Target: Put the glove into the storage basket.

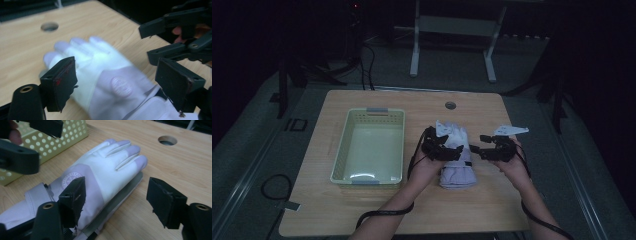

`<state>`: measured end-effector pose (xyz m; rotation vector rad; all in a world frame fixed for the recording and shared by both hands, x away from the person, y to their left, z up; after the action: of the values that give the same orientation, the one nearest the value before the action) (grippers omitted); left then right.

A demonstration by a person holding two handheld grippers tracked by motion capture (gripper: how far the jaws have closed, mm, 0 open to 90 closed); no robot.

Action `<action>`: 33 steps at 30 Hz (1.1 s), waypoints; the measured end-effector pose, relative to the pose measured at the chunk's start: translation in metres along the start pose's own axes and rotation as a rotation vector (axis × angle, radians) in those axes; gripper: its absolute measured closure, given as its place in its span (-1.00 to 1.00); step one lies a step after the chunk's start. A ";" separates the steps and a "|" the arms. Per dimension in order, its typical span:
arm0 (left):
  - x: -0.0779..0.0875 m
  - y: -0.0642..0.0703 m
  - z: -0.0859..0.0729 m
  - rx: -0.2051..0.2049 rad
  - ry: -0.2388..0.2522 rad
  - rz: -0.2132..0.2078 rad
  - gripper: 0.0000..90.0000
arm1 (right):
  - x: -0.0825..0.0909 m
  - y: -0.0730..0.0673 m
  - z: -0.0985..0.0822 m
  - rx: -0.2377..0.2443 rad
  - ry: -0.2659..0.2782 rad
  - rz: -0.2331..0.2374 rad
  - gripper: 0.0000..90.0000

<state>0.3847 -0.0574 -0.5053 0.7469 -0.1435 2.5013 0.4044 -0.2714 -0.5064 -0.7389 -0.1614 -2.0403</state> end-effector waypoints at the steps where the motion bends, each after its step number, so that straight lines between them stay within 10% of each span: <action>1: -0.004 -0.002 -0.003 0.003 -0.017 0.011 -0.53 | -0.003 0.000 -0.001 -0.007 -0.003 0.002 -0.29; 14: -0.033 -0.002 -0.045 0.026 -0.213 0.041 -0.57 | -0.037 -0.006 -0.031 -0.029 -0.142 0.007 -0.22; 24: -0.048 -0.010 -0.056 0.128 -0.295 -0.066 -0.60 | -0.047 0.002 -0.042 -0.165 -0.191 0.097 0.15; 33: -0.049 -0.012 -0.053 0.138 -0.319 -0.196 -0.18 | -0.049 -0.005 -0.038 -0.142 -0.223 0.085 0.61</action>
<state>0.4004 -0.0568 -0.5770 1.1569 -0.0079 2.2094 0.4029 -0.2475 -0.5639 -1.0453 -0.1105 -1.8994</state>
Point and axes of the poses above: each handheld gripper's, and its own axes: x roughly backward along the jaws, z roughly out of its top, y roughly to its right, the point moved 3 cm from there along -x, roughly forward along the jaws, and after that the axes turned 11 degrees about z, right-handed, at the moved point
